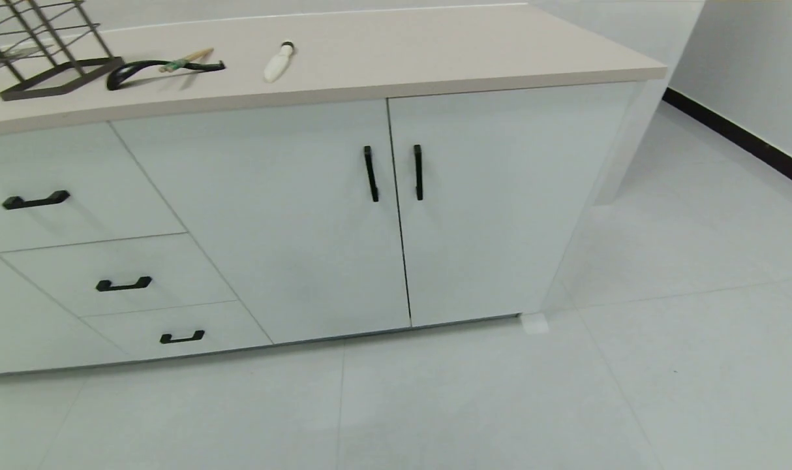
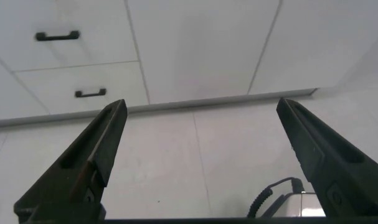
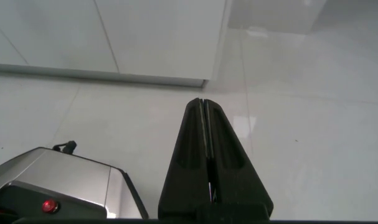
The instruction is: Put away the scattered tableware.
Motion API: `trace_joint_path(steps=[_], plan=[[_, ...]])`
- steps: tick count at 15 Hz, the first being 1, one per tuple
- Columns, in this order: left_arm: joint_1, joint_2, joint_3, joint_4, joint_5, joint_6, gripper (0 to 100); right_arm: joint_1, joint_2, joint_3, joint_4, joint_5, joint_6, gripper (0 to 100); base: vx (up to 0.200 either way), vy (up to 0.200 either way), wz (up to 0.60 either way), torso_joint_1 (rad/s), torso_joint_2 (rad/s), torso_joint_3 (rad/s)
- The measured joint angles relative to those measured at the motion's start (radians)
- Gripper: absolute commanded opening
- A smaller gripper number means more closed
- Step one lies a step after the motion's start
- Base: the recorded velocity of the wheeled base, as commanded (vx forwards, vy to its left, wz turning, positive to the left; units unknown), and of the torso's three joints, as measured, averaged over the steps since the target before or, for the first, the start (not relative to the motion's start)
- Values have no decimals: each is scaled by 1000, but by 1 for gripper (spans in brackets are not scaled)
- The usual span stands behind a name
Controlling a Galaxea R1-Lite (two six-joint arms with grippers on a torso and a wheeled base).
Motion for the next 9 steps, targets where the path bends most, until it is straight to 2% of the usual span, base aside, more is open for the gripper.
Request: trace_joint_path(steps=[7,9], plan=[[0,0,0,0,0,1,100,30,-57,-2,1,-2,14,0,0,0,0,3,-112,-14],[0,0,0,1,1,0,100,30,-60,-1,-1,-2,18,0,0,200,0,2,-46,2]])
